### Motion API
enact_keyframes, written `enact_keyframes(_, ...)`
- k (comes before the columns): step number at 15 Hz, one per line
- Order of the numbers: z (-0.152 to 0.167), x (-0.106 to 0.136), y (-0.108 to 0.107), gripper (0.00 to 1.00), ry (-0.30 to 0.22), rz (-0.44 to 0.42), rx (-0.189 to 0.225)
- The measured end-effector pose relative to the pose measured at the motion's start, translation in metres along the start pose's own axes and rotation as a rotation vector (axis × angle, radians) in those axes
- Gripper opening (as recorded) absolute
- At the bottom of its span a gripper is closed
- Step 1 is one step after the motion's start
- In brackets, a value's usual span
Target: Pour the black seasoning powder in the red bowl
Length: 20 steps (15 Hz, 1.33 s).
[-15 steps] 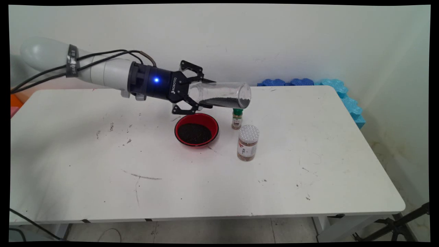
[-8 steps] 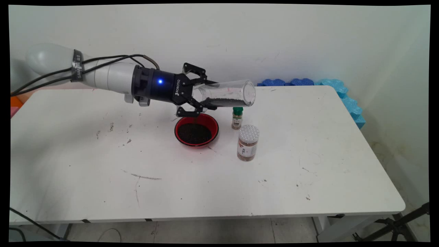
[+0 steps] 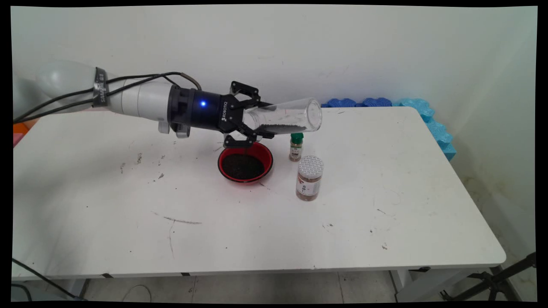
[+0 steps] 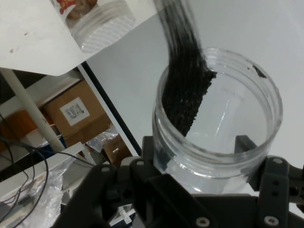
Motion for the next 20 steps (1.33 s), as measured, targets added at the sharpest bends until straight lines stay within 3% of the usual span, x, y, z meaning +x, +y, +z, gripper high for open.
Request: enact_keyframes(20, 0.0010, 0.0063, -0.0021, 0.00, -0.026, -0.200, -0.098)
